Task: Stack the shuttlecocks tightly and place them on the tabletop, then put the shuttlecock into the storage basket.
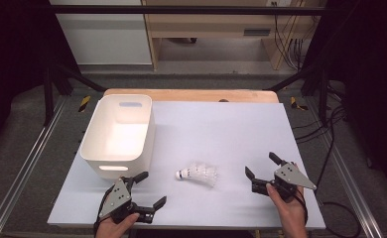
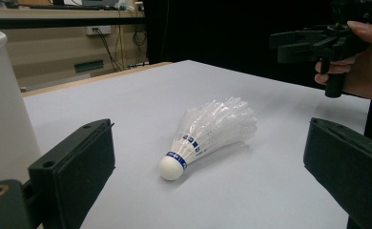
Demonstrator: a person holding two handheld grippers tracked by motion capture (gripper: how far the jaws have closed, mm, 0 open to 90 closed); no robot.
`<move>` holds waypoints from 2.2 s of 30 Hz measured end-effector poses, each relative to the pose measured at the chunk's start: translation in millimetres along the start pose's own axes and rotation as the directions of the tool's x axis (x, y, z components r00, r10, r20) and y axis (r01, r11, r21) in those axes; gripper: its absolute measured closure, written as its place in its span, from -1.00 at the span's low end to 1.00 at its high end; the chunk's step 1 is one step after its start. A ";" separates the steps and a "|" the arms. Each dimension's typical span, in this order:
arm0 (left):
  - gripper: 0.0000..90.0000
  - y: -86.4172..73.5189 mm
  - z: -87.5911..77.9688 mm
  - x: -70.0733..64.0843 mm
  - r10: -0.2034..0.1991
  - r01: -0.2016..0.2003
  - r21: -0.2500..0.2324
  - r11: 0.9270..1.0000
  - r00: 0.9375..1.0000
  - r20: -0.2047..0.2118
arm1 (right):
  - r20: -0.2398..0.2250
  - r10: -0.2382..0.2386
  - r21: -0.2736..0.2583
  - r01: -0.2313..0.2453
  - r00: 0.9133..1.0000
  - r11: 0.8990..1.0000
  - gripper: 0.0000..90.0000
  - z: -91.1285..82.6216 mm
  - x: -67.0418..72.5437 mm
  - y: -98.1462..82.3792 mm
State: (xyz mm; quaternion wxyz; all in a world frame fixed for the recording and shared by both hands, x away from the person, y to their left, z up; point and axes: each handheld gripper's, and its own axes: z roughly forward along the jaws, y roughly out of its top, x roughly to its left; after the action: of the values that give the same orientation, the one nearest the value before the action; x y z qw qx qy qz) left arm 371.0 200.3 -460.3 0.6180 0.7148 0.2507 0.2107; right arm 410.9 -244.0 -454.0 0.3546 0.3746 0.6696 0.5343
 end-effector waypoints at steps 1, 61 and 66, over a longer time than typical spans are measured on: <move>-0.93 0.0 0.1 -0.1 0.000 0.000 0.000 1.000 1.000 -0.001 | 0.002 -0.002 -0.010 0.002 1.000 1.000 -0.88 -0.7 0.0 0.3; -0.88 41.6 99.7 -0.7 0.083 -0.163 0.453 0.876 0.978 0.191 | -0.011 -0.018 -0.038 0.017 1.000 0.999 -0.90 -4.8 0.7 -2.9; -0.88 38.7 100.3 0.3 0.092 -0.166 0.449 0.878 0.979 0.181 | -0.013 -0.016 -0.035 0.015 1.000 0.999 -0.91 -4.2 1.3 -2.9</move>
State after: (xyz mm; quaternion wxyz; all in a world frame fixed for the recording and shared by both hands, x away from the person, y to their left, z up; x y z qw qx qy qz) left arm 436.3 118.1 -436.8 0.4323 0.8704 0.1966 0.1300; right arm 406.2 -245.2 -456.2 0.3608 0.3599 0.6654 0.5454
